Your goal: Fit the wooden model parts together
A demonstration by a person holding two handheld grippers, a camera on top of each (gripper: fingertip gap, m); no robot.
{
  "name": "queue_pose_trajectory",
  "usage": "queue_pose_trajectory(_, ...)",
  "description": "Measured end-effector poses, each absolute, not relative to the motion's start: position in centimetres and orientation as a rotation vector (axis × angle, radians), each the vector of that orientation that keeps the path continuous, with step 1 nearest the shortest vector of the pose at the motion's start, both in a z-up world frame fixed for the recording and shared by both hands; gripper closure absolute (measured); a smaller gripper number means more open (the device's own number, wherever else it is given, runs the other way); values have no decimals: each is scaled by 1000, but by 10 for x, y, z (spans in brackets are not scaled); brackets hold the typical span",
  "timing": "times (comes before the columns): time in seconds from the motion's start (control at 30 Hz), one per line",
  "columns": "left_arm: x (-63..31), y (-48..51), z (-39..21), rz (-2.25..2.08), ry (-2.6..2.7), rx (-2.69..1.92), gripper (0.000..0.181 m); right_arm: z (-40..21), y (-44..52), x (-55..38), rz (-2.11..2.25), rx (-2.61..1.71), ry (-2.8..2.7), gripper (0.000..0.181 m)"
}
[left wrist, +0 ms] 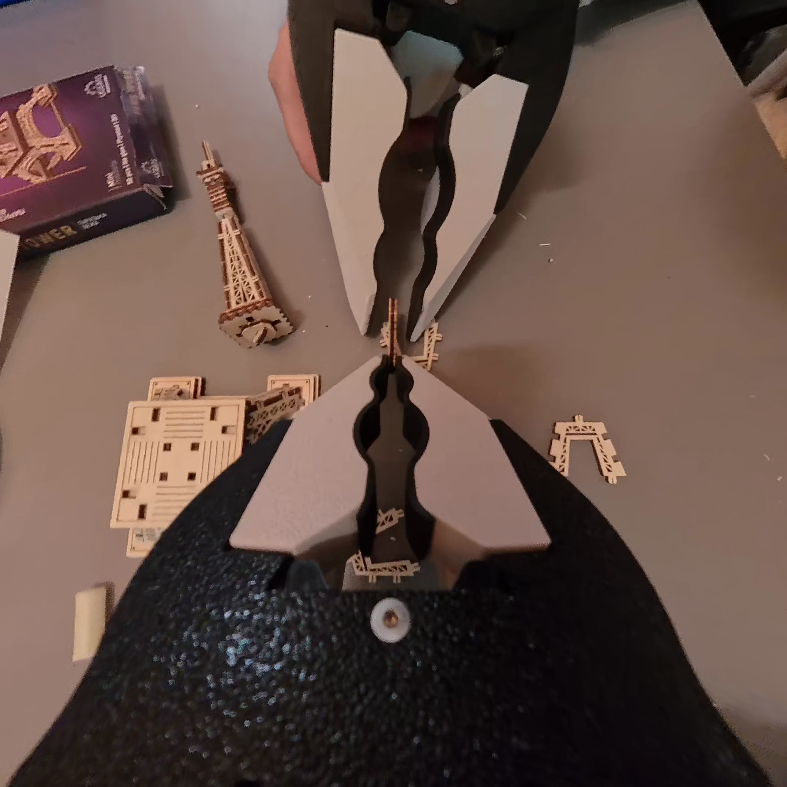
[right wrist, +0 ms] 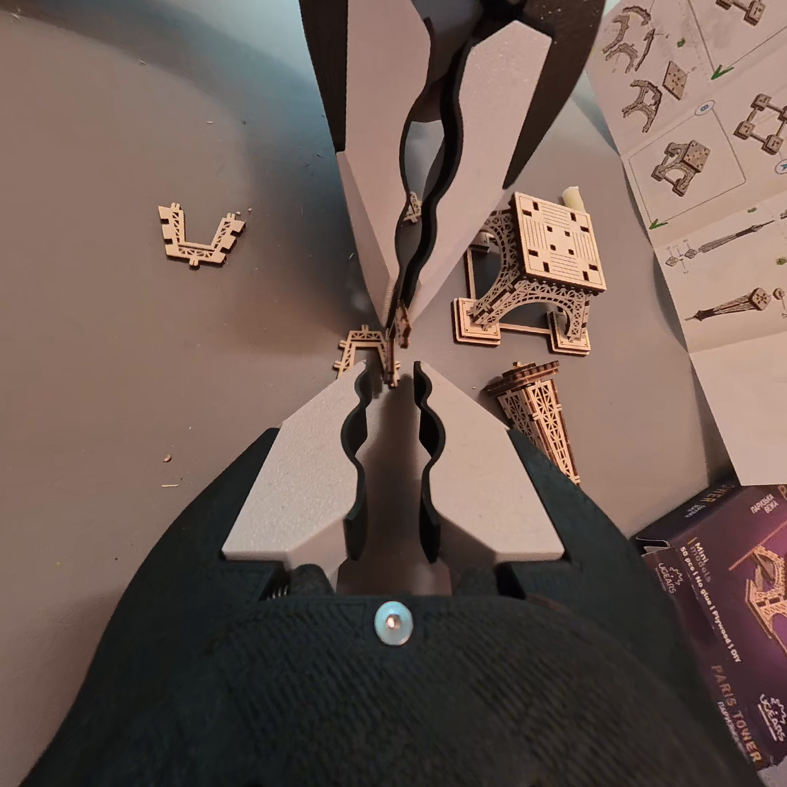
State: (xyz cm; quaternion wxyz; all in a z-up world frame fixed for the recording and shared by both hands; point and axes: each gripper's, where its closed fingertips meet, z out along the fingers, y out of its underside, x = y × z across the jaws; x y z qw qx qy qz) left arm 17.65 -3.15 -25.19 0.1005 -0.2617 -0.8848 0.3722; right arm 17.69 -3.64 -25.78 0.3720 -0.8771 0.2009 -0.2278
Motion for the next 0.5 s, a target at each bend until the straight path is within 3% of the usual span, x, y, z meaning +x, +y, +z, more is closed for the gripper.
queue_pose_trajectory(0.5,181,-31,-256,1135,-2703,-495,181,-258,-37,177,-596,-2247,535,165)
